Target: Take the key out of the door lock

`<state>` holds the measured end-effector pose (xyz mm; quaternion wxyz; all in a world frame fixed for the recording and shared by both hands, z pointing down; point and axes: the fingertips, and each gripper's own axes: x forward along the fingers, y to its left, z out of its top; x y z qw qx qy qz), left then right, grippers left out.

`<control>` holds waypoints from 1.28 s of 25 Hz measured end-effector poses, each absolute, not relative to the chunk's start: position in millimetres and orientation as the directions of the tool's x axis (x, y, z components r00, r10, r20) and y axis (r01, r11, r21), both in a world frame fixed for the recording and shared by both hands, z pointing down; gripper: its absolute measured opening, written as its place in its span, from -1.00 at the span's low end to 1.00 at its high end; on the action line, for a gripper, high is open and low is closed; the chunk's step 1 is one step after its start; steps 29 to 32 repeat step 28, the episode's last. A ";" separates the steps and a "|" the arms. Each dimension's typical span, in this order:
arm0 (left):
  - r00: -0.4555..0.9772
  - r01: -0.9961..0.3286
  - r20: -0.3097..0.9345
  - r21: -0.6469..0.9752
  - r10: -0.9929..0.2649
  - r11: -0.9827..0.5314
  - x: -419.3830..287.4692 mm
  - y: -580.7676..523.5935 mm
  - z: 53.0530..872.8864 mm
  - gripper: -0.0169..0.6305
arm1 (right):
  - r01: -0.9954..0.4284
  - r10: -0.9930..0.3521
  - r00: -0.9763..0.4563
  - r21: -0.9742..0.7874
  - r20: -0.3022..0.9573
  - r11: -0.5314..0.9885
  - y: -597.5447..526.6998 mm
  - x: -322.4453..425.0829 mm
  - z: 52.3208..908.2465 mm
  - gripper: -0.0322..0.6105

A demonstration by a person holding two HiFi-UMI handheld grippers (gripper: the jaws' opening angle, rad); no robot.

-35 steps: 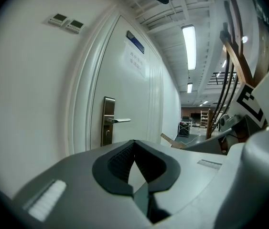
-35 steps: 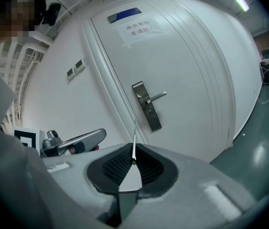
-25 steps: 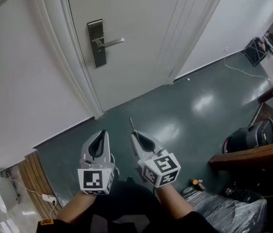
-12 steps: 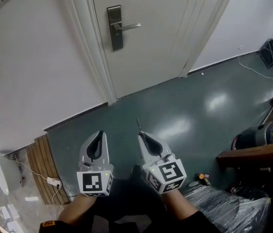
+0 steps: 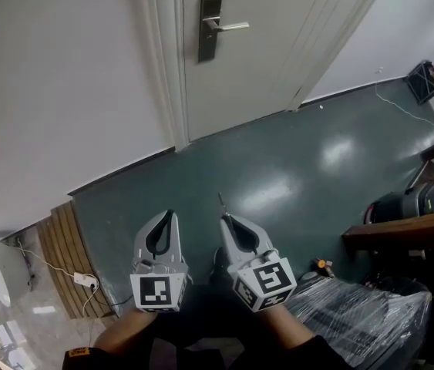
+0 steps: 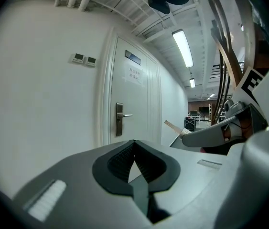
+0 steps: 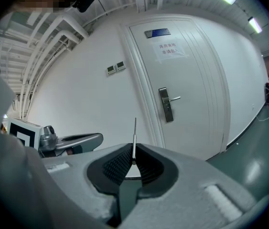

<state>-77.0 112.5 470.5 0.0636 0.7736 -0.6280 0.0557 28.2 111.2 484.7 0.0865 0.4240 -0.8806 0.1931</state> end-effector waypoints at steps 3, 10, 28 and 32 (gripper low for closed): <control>0.220 -0.976 0.180 0.039 -0.959 -0.216 -86.1 118.1 473.7 -0.89 | -0.792 -0.722 -0.611 -0.242 0.325 0.561 121.8 15.7 486.4 -0.86; 0.263 -0.965 0.106 0.036 -0.959 -0.261 -94.9 113.5 454.3 -0.89 | -0.815 -0.761 -0.580 -0.216 0.292 0.538 123.5 6.9 470.9 -0.86; 0.269 -0.963 0.091 -0.002 -0.959 -0.271 -82.0 94.2 450.1 -0.89 | -0.832 -0.791 -0.553 -0.218 0.261 0.510 96.6 28.3 459.5 -0.86; 0.269 -0.963 0.091 -0.002 -0.959 -0.271 -82.0 94.2 450.1 -0.89 | -0.832 -0.791 -0.553 -0.218 0.261 0.510 96.6 28.3 459.5 -0.86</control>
